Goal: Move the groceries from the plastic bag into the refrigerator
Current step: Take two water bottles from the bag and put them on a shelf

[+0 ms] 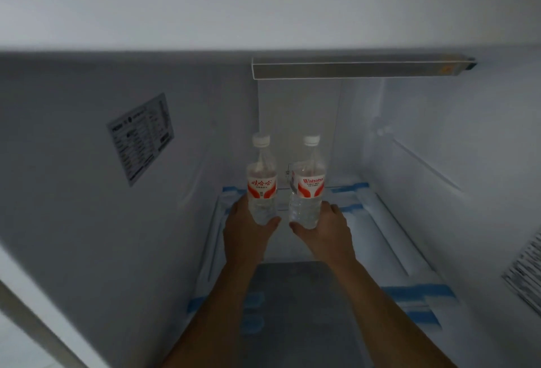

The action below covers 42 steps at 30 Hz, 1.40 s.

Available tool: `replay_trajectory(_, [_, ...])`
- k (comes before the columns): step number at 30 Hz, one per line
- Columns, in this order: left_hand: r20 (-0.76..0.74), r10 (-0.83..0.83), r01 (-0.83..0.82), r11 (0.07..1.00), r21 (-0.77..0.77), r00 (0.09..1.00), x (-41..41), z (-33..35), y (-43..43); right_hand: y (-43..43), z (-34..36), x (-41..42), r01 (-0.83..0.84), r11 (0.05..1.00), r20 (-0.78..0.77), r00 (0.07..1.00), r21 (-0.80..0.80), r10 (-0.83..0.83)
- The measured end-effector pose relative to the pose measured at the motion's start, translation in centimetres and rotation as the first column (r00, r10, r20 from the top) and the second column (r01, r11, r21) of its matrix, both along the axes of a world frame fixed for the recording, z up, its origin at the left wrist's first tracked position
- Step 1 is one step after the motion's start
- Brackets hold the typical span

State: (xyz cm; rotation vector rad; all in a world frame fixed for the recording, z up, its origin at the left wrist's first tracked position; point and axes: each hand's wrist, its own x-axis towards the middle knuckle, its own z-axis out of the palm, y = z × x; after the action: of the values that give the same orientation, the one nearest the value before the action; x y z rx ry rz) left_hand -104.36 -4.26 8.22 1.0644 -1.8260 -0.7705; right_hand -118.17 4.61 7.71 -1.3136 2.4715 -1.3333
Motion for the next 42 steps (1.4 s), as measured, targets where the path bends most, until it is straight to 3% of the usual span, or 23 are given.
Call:
replay_trajectory(5, [-0.052, -0.034, 0.035, 0.999, 0.014, 0.998, -0.5, 0.4, -0.8, -1.7, 0.1, -0.5, 0.029, 0.999, -0.036, 0.999, 0.041, -0.027])
replay_trajectory(14, [-0.005, -0.026, 0.026, 1.000, 0.013, 1.000, -0.2, -0.5, -0.8, -0.5, 0.3, -0.8, -0.043, 0.996, 0.000, 0.999, 0.075, 0.044])
replay_trajectory(18, [0.127, 0.031, -0.018, 0.994, -0.103, 0.991, 1.9, -0.7, 1.6, 2.8, 0.2, -0.2, 0.006, 0.988, -0.267, 0.963, 0.153, 0.036])
replay_trajectory(21, [0.239, -0.051, 0.113, 0.960, -0.254, 0.970, 3.8, -0.8, 4.1, 5.1, 0.1, 0.8, 0.062, 0.984, -0.489, 0.872, 0.168, 0.029])
replay_trajectory(24, [0.323, -0.138, 0.274, 0.860, -0.430, 0.937, 5.3, -1.2, 6.2, 7.4, 0.3, 2.3, 0.051, 0.990, -0.579, 0.815, 0.128, 0.033])
replay_trajectory(32, [0.466, -0.228, 0.437, 0.801, -0.410, 0.855, 8.7, -2.9, 9.6, 14.0, -1.9, 6.8, 0.040, 0.991, -0.566, 0.823, 0.131, 0.042])
replay_trajectory(42, [0.509, -0.395, 0.618, 0.671, -0.409, 0.765, 10.9, -4.0, 15.3, 21.1, -6.0, 10.7, 0.193, 0.972, -0.470, 0.876, 0.131, -0.110])
